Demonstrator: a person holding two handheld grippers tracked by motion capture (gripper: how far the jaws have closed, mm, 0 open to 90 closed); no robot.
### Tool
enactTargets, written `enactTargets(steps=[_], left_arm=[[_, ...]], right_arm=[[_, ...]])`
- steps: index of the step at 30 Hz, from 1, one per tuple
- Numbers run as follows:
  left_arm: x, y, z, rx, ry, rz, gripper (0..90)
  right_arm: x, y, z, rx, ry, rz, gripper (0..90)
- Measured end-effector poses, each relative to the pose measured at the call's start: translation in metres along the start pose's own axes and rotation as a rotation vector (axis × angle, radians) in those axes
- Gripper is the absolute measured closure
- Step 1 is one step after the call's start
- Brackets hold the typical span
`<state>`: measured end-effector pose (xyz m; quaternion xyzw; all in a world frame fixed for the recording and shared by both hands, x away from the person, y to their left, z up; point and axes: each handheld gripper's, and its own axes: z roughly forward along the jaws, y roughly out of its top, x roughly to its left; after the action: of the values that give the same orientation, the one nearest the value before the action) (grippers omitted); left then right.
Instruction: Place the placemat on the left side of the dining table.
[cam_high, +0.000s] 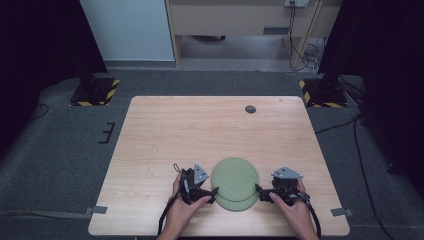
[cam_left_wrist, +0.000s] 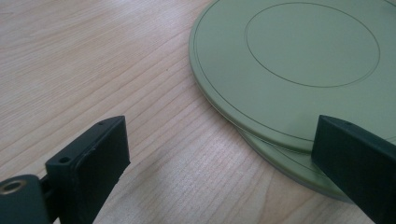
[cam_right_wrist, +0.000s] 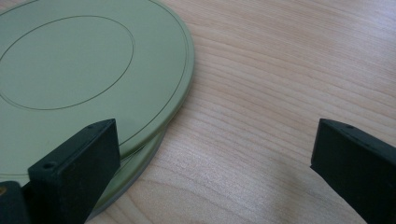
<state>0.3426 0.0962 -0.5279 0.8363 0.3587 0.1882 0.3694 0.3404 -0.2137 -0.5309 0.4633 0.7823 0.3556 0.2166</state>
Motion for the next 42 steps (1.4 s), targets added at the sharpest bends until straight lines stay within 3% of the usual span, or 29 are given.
enactTargets(steps=[5, 17, 22, 42], left_arm=[[-0.0008, -0.0004, -0.0005, -0.003, -0.01, 0.002, 4.2], [-0.0001, 0.0008, 0.0011, -0.003, 0.003, 0.002, 2.5], [-0.0015, 0.0003, -0.0003, -0.013, -0.019, 0.004, 4.0], [-0.0018, 0.0016, 0.0007, -0.014, 0.0, 0.007, 3.4]], right_arm=[[0.0023, -0.0008, -0.0022, 0.005, 0.016, -0.008, 3.9], [0.0035, 0.0008, 0.0001, -0.001, -0.006, -0.012, 2.3], [0.0048, -0.0009, -0.0015, 0.003, 0.011, -0.019, 3.8], [0.0043, 0.0009, 0.0021, 0.002, 0.007, -0.02, 3.0]])
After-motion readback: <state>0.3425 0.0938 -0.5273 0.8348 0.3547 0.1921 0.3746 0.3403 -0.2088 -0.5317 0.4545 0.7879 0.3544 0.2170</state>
